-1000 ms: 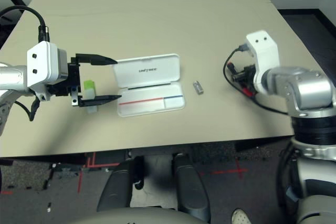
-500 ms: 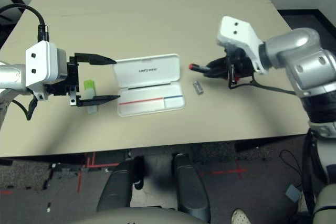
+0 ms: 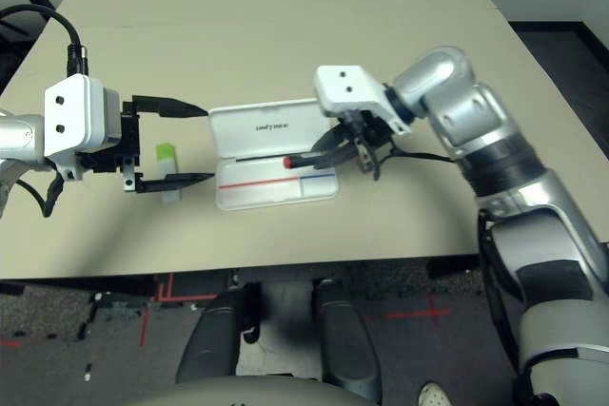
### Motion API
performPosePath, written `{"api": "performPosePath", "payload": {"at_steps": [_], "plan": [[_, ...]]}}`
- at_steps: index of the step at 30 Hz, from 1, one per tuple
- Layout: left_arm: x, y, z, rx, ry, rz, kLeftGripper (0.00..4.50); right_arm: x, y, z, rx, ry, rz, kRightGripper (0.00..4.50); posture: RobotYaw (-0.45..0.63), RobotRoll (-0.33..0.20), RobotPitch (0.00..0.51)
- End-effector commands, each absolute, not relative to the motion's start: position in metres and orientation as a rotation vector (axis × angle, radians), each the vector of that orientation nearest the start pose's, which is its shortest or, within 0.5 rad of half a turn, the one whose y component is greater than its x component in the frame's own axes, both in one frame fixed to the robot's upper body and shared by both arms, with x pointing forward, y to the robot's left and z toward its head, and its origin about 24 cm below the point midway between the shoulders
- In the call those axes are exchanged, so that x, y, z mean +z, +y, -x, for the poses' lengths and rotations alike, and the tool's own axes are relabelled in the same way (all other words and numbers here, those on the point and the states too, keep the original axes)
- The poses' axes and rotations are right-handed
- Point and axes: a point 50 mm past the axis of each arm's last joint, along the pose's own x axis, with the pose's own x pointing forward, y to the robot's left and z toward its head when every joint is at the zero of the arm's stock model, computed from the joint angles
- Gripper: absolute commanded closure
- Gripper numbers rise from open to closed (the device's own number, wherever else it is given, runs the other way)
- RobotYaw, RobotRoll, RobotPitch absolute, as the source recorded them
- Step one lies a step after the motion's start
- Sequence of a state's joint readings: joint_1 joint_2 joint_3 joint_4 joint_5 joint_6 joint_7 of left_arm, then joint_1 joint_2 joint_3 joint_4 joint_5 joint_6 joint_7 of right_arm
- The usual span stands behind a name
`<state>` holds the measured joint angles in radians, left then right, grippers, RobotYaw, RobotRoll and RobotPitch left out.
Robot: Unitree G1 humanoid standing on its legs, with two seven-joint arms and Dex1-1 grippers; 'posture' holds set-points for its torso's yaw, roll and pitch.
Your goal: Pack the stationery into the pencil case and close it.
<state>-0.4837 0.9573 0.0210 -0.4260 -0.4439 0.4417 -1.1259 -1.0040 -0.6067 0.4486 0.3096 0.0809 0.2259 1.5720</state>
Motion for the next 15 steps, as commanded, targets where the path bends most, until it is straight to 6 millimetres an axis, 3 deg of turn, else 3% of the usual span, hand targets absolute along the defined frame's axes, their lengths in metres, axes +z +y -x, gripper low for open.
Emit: {"api": "performPosePath", "payload": {"at_steps": [1, 15], "plan": [[0.24, 0.181, -0.242, -1.219, -0.024, -0.777, 0.0, 0.202, -0.109, -0.336, 1.623, 0.286, 0.93, 4.0, 0.04, 0.0, 0.174], [0.237, 0.18, -0.241, -1.203, -0.024, -0.778, 0.0, 0.185, -0.079, -0.346, 1.606, 0.225, 0.915, 4.0, 0.05, 0.0, 0.165]]}}
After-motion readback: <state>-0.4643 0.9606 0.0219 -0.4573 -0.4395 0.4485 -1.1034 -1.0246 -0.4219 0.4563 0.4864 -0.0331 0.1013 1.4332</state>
